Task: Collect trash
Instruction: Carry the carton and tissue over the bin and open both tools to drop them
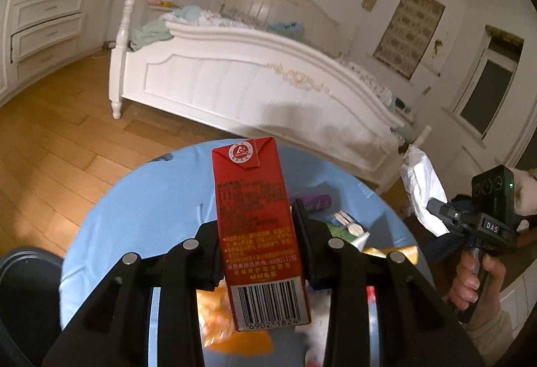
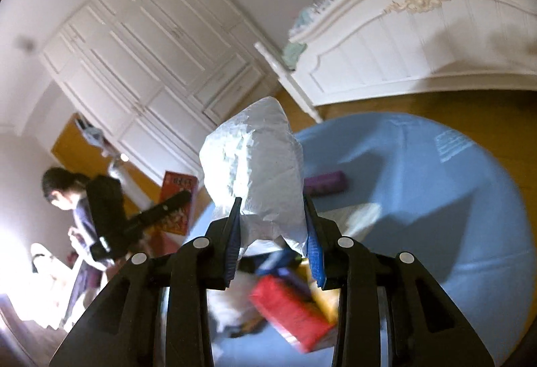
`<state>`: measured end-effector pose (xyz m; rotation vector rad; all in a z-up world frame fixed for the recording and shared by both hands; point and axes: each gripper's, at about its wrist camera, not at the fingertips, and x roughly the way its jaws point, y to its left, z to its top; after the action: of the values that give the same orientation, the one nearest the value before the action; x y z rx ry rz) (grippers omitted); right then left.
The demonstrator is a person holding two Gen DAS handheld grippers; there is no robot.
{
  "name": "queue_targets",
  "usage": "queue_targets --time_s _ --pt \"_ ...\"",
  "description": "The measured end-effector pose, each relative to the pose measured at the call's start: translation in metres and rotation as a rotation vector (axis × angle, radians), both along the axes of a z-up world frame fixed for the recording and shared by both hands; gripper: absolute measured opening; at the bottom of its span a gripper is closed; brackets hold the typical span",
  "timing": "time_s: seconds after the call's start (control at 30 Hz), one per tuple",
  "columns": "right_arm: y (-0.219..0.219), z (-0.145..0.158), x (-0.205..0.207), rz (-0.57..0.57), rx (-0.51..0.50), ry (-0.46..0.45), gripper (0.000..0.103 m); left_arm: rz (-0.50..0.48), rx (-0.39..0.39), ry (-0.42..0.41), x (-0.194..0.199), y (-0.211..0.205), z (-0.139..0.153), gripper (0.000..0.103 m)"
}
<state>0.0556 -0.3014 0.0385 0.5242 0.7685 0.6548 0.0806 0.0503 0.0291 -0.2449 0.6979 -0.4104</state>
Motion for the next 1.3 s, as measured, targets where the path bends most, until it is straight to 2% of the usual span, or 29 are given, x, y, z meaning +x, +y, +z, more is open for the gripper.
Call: queue_targets --time_s 0.13,0.27,0.5,0.87,1.1,1.3 --pt "0.032 0.013 -0.013 0.027 -0.025 -0.023 0.034 0.060 0.005 -0.047 -0.032 0.027 0.006 0.035" --pt "0.073 0.012 -0.020 0.073 -0.027 -0.016 0.034 0.110 0.017 -0.076 -0.060 0.054 0.007 0.035" --pt "0.153 0.004 -0.037 0.204 -0.080 0.013 0.034 0.197 0.008 -0.078 -0.094 0.107 -0.004 0.035" --pt "0.312 -0.018 -0.054 0.416 -0.220 0.067 0.034 0.421 -0.106 0.003 -0.129 0.208 -0.057 0.035" --pt "0.399 -0.040 -0.051 0.496 -0.298 0.099 0.034 0.477 -0.127 0.076 -0.135 0.245 -0.093 0.035" --pt "0.442 -0.058 -0.045 0.516 -0.357 0.107 0.035 0.501 -0.139 0.132 -0.143 0.264 -0.122 0.035"
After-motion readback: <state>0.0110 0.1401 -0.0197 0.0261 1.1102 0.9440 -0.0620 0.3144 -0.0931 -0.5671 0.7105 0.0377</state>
